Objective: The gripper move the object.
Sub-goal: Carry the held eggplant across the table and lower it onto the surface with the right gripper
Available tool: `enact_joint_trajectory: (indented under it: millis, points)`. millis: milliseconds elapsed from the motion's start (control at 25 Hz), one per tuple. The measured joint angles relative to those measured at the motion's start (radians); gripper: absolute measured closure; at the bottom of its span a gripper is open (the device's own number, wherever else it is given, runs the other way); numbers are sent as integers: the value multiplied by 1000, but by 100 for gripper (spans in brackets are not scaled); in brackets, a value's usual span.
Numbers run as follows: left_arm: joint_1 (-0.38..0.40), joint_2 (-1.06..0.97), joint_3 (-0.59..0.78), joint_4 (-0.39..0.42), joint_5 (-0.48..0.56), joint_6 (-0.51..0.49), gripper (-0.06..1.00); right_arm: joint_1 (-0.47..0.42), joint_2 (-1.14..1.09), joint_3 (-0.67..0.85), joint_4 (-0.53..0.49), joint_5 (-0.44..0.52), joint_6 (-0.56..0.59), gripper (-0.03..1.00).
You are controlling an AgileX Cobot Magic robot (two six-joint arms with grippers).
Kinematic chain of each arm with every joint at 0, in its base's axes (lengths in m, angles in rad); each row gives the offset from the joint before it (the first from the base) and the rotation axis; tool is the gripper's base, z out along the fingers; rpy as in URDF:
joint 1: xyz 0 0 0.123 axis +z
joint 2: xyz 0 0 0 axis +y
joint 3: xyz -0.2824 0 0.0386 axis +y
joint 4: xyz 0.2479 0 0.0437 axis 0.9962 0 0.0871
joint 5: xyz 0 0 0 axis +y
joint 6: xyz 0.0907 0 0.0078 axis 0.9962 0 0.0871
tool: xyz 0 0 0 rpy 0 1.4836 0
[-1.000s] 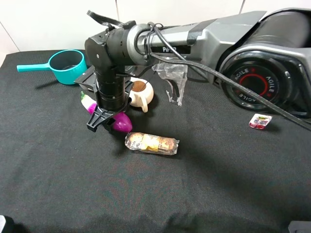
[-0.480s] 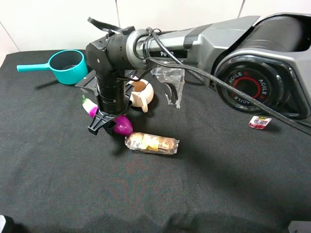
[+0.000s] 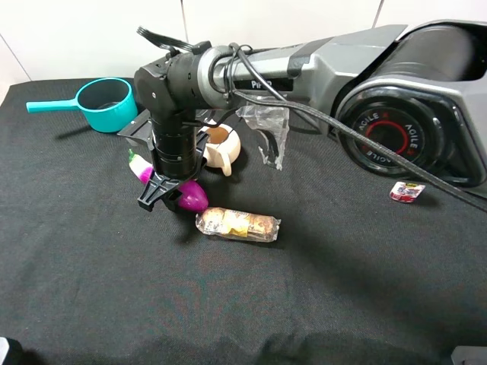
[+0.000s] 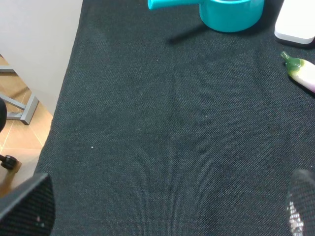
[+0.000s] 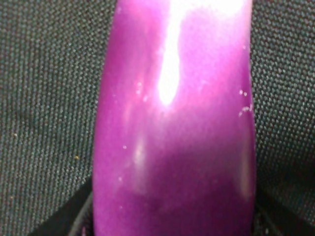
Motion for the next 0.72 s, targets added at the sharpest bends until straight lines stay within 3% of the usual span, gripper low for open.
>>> enact_joint_trajectory:
  millis: [360,720]
  points:
    - [0,0,0,0,0,0,-5,0,-20,0,-11,-13,0,57]
    - [0,0,0,0,0,0,-5,0,-20,0,-11,-14,0,40]
